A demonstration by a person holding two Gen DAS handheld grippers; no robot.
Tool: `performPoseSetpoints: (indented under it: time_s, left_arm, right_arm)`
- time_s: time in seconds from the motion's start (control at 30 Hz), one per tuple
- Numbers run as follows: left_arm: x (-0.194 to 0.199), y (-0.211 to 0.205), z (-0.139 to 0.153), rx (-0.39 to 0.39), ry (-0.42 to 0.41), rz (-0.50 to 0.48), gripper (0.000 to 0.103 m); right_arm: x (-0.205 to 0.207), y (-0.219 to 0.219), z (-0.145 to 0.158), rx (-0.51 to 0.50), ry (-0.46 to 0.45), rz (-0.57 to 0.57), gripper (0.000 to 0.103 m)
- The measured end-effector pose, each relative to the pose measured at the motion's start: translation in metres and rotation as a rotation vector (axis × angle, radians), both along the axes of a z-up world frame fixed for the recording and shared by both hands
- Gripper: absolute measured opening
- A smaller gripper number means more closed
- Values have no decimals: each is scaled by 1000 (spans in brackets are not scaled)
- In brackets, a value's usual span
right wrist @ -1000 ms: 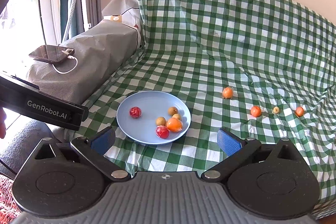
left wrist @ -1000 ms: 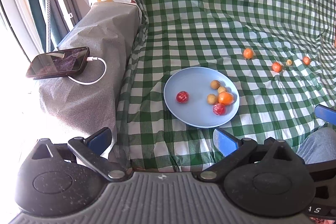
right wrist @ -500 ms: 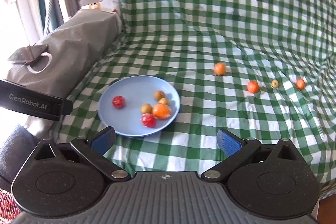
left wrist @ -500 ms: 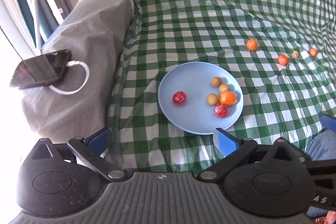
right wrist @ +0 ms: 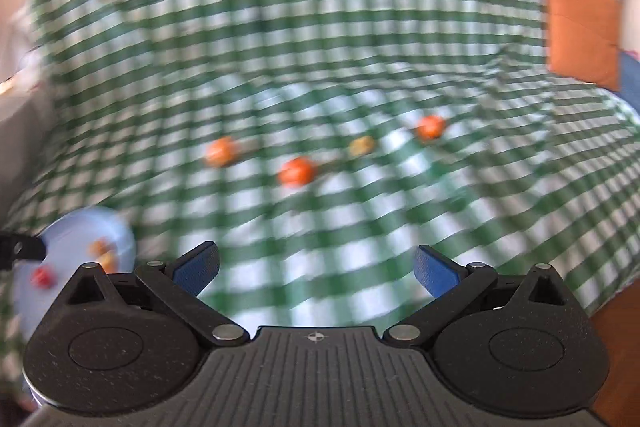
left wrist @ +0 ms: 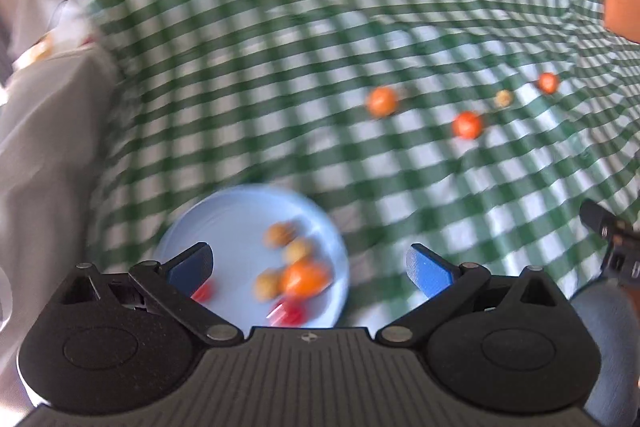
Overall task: Organize fruits
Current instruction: 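Reach to the fruit row and grasp a tangerine with the right gripper while the left grasps a large orange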
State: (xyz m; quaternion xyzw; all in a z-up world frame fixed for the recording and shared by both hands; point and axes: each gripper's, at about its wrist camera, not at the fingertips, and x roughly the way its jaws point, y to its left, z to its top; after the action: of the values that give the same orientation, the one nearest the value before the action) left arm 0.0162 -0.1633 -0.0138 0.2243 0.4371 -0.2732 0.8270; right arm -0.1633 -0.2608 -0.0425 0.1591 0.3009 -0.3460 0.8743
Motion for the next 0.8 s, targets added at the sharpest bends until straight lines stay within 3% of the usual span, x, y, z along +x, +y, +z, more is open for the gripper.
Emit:
performPoseSetpoints:
  time_s: [0.17, 0.3, 0.43, 0.63, 0.67, 0.7, 0.8]
  left_arm:
    - [15, -89, -22, -38, 6, -94, 103]
    - [30, -156, -52, -52, 40, -157, 103]
    - [47, -213, -96, 4, 86, -162, 103]
    - [67, -249, -153, 85, 110, -155, 103]
    - [68, -247, -157, 70, 115, -150, 103]
    - [69, -243, -156, 32, 118, -141, 103]
    - [71, -240, -158, 11, 124, -134, 103]
  right_arm:
    - [11, -89, -15, -43, -14, -126, 102]
    - [39, -166, -50, -39, -19, -171, 102]
    - [78, -239, -77, -103, 3, -195, 102]
    - [124, -310, -126, -80, 76, -183, 102]
    - [129, -314, -135, -85, 109, -173, 101]
    - [128, -314, -142, -104, 92, -166, 102]
    - [123, -313, -145, -116, 49, -172, 102]
